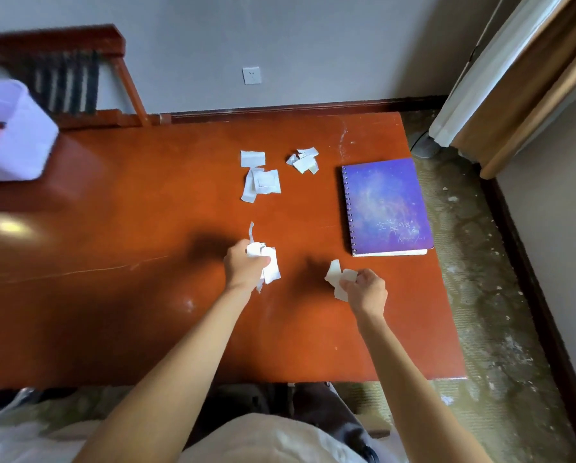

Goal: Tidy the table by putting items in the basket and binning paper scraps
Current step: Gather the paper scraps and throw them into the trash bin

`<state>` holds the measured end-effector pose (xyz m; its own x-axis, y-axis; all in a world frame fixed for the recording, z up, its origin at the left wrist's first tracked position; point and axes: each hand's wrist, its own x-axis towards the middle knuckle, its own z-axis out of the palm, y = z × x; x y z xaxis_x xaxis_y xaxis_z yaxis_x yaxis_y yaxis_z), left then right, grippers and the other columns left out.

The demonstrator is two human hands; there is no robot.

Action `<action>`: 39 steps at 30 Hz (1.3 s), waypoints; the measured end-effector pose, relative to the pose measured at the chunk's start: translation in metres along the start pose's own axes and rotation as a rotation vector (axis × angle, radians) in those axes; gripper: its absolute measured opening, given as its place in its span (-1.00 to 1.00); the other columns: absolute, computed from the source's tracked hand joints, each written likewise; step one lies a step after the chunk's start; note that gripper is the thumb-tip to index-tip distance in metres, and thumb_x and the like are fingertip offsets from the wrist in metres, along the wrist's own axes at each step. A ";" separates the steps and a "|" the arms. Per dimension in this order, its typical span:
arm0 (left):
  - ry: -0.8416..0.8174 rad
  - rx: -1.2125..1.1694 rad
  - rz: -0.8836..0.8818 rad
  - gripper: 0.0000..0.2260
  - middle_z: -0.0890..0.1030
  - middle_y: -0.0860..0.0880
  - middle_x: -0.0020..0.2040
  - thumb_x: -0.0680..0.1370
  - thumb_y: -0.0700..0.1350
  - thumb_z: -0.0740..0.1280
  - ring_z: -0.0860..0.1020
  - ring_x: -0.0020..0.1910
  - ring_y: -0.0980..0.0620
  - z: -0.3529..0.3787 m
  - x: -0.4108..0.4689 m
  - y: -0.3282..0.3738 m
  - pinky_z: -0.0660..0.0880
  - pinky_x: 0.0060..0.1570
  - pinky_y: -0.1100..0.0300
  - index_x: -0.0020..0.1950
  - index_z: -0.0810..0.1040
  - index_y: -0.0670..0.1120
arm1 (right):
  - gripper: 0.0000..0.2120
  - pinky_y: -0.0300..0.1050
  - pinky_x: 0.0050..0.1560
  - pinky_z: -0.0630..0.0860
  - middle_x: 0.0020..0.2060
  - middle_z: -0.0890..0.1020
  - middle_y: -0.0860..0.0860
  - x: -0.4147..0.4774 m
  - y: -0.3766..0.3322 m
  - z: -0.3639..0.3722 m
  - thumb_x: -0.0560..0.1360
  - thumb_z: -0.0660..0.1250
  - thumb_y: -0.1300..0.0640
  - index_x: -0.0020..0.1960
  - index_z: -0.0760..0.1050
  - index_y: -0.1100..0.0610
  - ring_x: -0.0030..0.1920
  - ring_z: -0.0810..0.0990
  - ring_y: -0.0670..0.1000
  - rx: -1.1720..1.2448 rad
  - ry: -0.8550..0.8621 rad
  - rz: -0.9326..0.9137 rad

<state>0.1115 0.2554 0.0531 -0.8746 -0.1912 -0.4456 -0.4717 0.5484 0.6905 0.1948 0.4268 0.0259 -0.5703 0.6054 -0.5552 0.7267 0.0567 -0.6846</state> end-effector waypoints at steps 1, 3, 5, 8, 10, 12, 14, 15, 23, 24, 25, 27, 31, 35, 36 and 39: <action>0.021 -0.040 -0.018 -0.76 0.57 -0.12 -0.04 0.42 -0.33 0.40 0.55 -0.07 -0.07 -0.012 0.003 -0.001 0.44 -0.23 0.27 0.08 0.56 -0.25 | -0.97 -0.13 -0.22 0.32 -0.25 0.49 0.11 -0.003 -0.008 0.009 0.44 0.30 0.30 -0.15 0.46 0.21 -0.20 0.40 0.09 -0.003 -0.032 -0.022; 0.063 -0.114 -0.047 -0.81 0.56 -0.09 -0.07 0.42 -0.33 0.39 0.54 -0.09 -0.06 -0.039 0.009 -0.005 0.44 -0.28 0.27 0.01 0.55 -0.21 | -0.95 -0.12 -0.22 0.34 -0.23 0.50 0.10 -0.013 -0.026 0.031 0.44 0.30 0.30 -0.10 0.50 0.26 -0.19 0.43 0.09 -0.007 -0.098 -0.062; 0.097 -0.178 -0.060 -0.84 0.55 -0.07 -0.12 0.43 -0.33 0.38 0.53 -0.13 -0.03 -0.062 0.015 -0.011 0.42 -0.34 0.30 -0.04 0.51 -0.15 | -0.95 -0.17 -0.29 0.35 -0.23 0.51 0.08 -0.022 -0.043 0.052 0.44 0.29 0.30 -0.10 0.49 0.23 -0.18 0.44 0.08 -0.013 -0.158 -0.093; 0.141 -0.268 -0.063 -0.86 0.54 -0.07 -0.19 0.43 -0.34 0.34 0.51 -0.18 -0.03 -0.105 0.028 -0.026 0.38 -0.39 0.30 -0.07 0.49 -0.16 | -0.94 -0.21 -0.40 0.31 -0.26 0.49 0.05 -0.042 -0.068 0.094 0.43 0.27 0.32 -0.14 0.49 0.21 -0.21 0.43 0.08 -0.022 -0.239 -0.132; 0.160 -0.297 -0.052 -0.86 0.52 -0.08 -0.20 0.42 -0.36 0.32 0.50 -0.17 -0.06 -0.135 0.043 -0.041 0.35 -0.36 0.27 -0.09 0.49 -0.18 | -0.84 -0.19 -0.41 0.27 -0.30 0.46 0.07 -0.056 -0.084 0.127 0.40 0.22 0.37 -0.30 0.41 0.18 -0.25 0.38 0.09 -0.031 -0.264 -0.156; 0.165 -0.308 -0.035 -0.86 0.52 -0.10 -0.18 0.42 -0.38 0.30 0.49 -0.17 -0.07 -0.167 0.062 -0.057 0.35 -0.36 0.25 -0.09 0.48 -0.19 | -0.82 -0.19 -0.41 0.26 -0.29 0.45 0.10 -0.072 -0.103 0.165 0.39 0.18 0.39 -0.32 0.36 0.17 -0.26 0.37 0.08 -0.038 -0.288 -0.180; 0.149 -0.297 -0.015 -0.87 0.52 -0.14 -0.12 0.43 -0.37 0.32 0.49 -0.15 -0.06 -0.203 0.082 -0.077 0.35 -0.38 0.27 -0.08 0.47 -0.21 | -0.87 -0.18 -0.39 0.29 -0.25 0.48 0.12 -0.091 -0.123 0.207 0.40 0.17 0.39 -0.21 0.45 0.24 -0.24 0.41 0.09 -0.030 -0.278 -0.210; 0.138 -0.282 -0.010 -0.87 0.51 -0.14 -0.10 0.43 -0.36 0.32 0.49 -0.14 -0.05 -0.221 0.092 -0.086 0.36 -0.39 0.28 -0.07 0.46 -0.20 | -0.87 -0.18 -0.37 0.31 -0.24 0.49 0.13 -0.101 -0.130 0.227 0.41 0.17 0.40 -0.17 0.47 0.27 -0.23 0.42 0.10 -0.017 -0.266 -0.213; 0.170 -0.200 -0.047 -0.76 0.53 -0.15 -0.02 0.45 -0.28 0.34 0.48 -0.11 -0.03 -0.351 0.143 -0.143 0.30 -0.45 0.30 0.12 0.51 -0.24 | -0.87 -0.05 -0.24 0.38 -0.26 0.48 0.15 -0.193 -0.169 0.360 0.40 0.15 0.42 -0.24 0.38 0.25 -0.24 0.43 0.09 0.008 -0.346 -0.190; 0.177 -0.199 -0.049 -0.75 0.55 -0.16 0.00 0.45 -0.28 0.33 0.48 -0.12 -0.04 -0.360 0.146 -0.147 0.30 -0.44 0.29 0.12 0.52 -0.23 | -0.88 -0.05 -0.25 0.39 -0.25 0.49 0.16 -0.199 -0.174 0.369 0.40 0.16 0.43 -0.24 0.38 0.25 -0.24 0.44 0.10 0.002 -0.356 -0.197; 0.184 -0.201 -0.049 -0.75 0.57 -0.17 0.01 0.45 -0.28 0.32 0.48 -0.12 -0.05 -0.368 0.149 -0.151 0.29 -0.44 0.27 0.12 0.53 -0.22 | -0.88 -0.04 -0.25 0.40 -0.25 0.49 0.16 -0.203 -0.180 0.379 0.40 0.16 0.42 -0.25 0.38 0.25 -0.24 0.45 0.10 -0.006 -0.365 -0.208; 0.204 -0.207 -0.059 -0.75 0.58 -0.17 0.00 0.45 -0.28 0.31 0.51 -0.11 -0.08 -0.381 0.152 -0.157 0.30 -0.45 0.27 0.12 0.53 -0.22 | -0.86 -0.04 -0.25 0.40 -0.25 0.51 0.17 -0.210 -0.189 0.397 0.41 0.14 0.41 -0.26 0.40 0.25 -0.25 0.46 0.11 -0.030 -0.388 -0.241; 0.294 -0.180 -0.103 -0.74 0.58 -0.17 0.06 0.51 -0.21 0.32 0.57 -0.02 -0.09 -0.406 0.147 -0.179 0.35 -0.46 0.34 0.19 0.49 -0.24 | -0.87 -0.17 -0.34 0.43 -0.23 0.50 0.15 -0.222 -0.200 0.426 0.44 0.15 0.41 -0.17 0.45 0.27 -0.27 0.48 0.11 -0.084 -0.476 -0.311; 0.350 -0.157 -0.200 -0.71 0.57 -0.21 0.15 0.51 -0.22 0.32 0.57 0.12 -0.13 -0.436 0.149 -0.209 0.48 -0.18 0.20 0.22 0.47 -0.27 | -0.87 -0.19 -0.38 0.38 -0.22 0.49 0.15 -0.239 -0.201 0.463 0.43 0.14 0.39 -0.18 0.43 0.25 -0.27 0.45 0.10 -0.118 -0.544 -0.295; 0.351 -0.164 -0.211 -0.70 0.56 -0.22 0.16 0.51 -0.23 0.32 0.56 0.13 -0.14 -0.440 0.149 -0.213 0.48 -0.13 0.17 0.22 0.46 -0.28 | -0.88 -0.15 -0.35 0.37 -0.23 0.48 0.15 -0.243 -0.199 0.466 0.42 0.15 0.39 -0.17 0.44 0.26 -0.26 0.44 0.09 -0.124 -0.548 -0.285; 0.359 -0.209 -0.220 -0.69 0.57 -0.21 0.15 0.50 -0.25 0.33 0.56 0.09 -0.11 -0.451 0.149 -0.223 0.48 -0.17 0.20 0.22 0.46 -0.28 | -0.84 -0.18 -0.39 0.27 -0.33 0.41 0.10 -0.251 -0.198 0.478 0.39 0.19 0.41 -0.32 0.36 0.23 -0.29 0.33 0.07 -0.169 -0.570 -0.280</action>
<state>0.0354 -0.2626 0.0893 -0.7173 -0.5742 -0.3946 -0.6306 0.2942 0.7182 0.0111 -0.1162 0.0752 -0.8267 0.0366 -0.5615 0.5446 0.3028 -0.7821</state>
